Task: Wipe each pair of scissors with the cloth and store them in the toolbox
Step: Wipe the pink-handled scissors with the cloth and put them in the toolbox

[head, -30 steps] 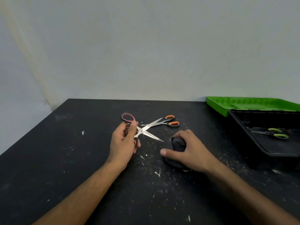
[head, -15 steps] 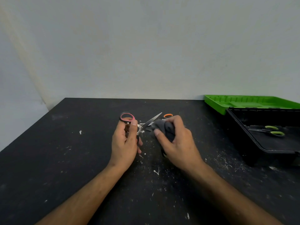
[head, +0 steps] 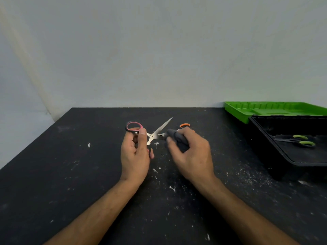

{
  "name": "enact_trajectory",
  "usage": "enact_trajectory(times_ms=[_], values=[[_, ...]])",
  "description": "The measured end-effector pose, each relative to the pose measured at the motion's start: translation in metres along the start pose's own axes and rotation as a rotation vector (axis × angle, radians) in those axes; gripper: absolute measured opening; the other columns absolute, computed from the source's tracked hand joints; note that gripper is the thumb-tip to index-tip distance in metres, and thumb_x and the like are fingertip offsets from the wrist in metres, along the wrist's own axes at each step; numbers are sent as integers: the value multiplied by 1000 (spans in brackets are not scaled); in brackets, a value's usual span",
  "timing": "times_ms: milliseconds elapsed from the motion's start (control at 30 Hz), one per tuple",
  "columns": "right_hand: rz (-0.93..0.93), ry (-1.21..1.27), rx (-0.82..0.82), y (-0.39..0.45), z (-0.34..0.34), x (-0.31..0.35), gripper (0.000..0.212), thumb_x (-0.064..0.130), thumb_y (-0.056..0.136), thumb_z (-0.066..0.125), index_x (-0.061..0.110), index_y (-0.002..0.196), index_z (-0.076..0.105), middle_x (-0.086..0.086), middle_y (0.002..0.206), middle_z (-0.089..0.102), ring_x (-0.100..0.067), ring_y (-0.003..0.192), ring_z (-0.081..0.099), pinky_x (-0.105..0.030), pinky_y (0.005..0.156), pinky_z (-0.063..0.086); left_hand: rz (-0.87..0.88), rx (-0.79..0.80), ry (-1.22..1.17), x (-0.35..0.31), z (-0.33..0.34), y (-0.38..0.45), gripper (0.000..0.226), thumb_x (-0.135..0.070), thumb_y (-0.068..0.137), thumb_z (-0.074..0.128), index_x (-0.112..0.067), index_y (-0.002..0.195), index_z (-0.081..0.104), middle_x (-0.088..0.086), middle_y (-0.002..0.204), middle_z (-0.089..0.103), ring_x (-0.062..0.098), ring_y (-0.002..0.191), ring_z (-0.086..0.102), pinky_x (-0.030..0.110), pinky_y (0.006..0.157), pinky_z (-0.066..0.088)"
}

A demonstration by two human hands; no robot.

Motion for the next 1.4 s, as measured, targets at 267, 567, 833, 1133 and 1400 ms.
enact_trajectory(times_ms=[267,567,833,1133,1400], values=[[218,15,20,8,-1,-35,15,36,89,73,22,85,70,13,83,77,-6,81,75,-43,76,62,-15,-22,-18,-1,-8,7,23,-31,107,50,-15,91,55,7,72,49,23,48,48,24,39,36],[-149,-148,94,-2,4,8,20,37,94,67,30,111,73,10,99,61,-9,85,62,-37,71,57,-19,63,1,4,2,1,25,-25,107,52,-6,91,54,12,61,49,22,43,46,23,38,34],[-134,-188,18,9,-2,-8,21,44,93,66,26,100,74,5,90,59,-14,81,60,-40,67,56,-13,175,0,-4,4,-2,22,-22,106,54,-5,93,58,12,67,50,30,49,43,21,39,37],[-58,-159,-179,22,-38,-11,19,38,92,73,24,104,77,1,93,66,-12,81,65,-37,72,58,-34,180,39,-1,-4,1,24,-25,106,54,-5,95,61,7,71,54,31,53,45,20,41,41],[-163,-245,20,9,-6,-8,25,46,93,63,24,102,73,5,94,60,-16,82,63,-40,68,57,-84,178,-67,-4,0,-4,25,-20,106,54,1,92,57,25,77,52,33,54,42,19,35,34]])
Point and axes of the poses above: each hand's wrist, its own y-axis towards the middle knuckle, its own z-axis out of the palm, x = y × z, the point moved 2 cm from there along y, towards the middle knuckle
